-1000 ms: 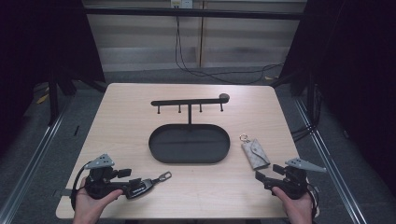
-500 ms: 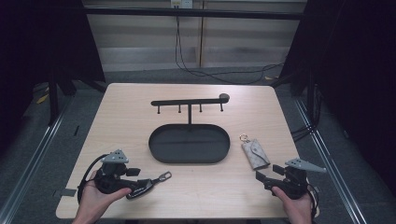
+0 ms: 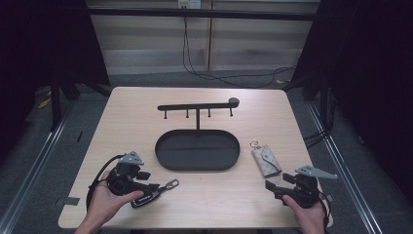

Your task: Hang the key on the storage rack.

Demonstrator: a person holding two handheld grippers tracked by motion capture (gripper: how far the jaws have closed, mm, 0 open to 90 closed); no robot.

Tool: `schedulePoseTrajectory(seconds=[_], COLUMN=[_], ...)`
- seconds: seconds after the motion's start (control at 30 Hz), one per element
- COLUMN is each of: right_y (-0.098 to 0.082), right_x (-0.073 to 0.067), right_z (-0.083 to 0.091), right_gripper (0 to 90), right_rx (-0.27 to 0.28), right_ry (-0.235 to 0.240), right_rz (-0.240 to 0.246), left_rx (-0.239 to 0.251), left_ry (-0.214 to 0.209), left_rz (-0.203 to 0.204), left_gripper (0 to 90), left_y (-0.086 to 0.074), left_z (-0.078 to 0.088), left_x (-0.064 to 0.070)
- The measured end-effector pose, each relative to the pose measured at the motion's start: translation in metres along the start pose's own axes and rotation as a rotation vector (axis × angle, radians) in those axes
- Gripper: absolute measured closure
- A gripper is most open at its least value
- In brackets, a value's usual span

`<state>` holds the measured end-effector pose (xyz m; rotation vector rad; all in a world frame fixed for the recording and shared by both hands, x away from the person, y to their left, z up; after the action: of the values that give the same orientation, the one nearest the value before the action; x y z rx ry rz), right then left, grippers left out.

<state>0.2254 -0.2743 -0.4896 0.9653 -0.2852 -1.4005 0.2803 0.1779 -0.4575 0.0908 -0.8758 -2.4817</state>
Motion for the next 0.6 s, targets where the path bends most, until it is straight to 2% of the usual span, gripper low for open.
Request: schedulePoseTrajectory(seconds=[0.07,0.23,0.33,0.43,0.5,0.6], right_y=[0.000,0.000,0.000,0.000,0.000,0.000], right_x=[0.000,0.000,0.000,0.000,0.000,0.000], right_z=[0.000,0.001,0.000,0.000,0.000,0.000], right_gripper=[18.7,18.6,18.6,18.6,18.6,18.5], right_rx=[0.000,0.006,0.005,0.001,0.004,0.002], right_ry=[0.001,0.004,0.002,0.001,0.003,0.003], right_rz=[-0.001,-0.001,-0.004,-0.005,-0.002,-0.003], left_rx=[-0.016,-0.046,-0.091,-0.113,-0.142,-0.161], left_ry=[-0.004,-0.020,-0.040,-0.048,-0.035,-0.044], left_rz=[-0.016,-0.026,-0.039,-0.053,-0.040,-0.042], left_gripper=[45.7,48.9,50.3,51.3,50.4,50.3], left_y=[0.001,0.010,0.012,0.014,0.016,0.018], left_z=[-0.001,-0.007,-0.013,-0.017,-0.021,-0.023], left_x=[-0.001,0.000,0.000,-0.001,-0.003,-0.004])
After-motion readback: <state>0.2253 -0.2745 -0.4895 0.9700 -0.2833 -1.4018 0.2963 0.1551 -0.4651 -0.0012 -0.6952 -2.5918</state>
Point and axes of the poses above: each handheld gripper's, and its own axes: z roughly backward along the jaws, y roughly out of its top, x roughly to its right, the point moved 4 cm from there along -z, roughly forward along the jaws, and after that the axes turned 9 degrees about -z, right-handed, at the moved point
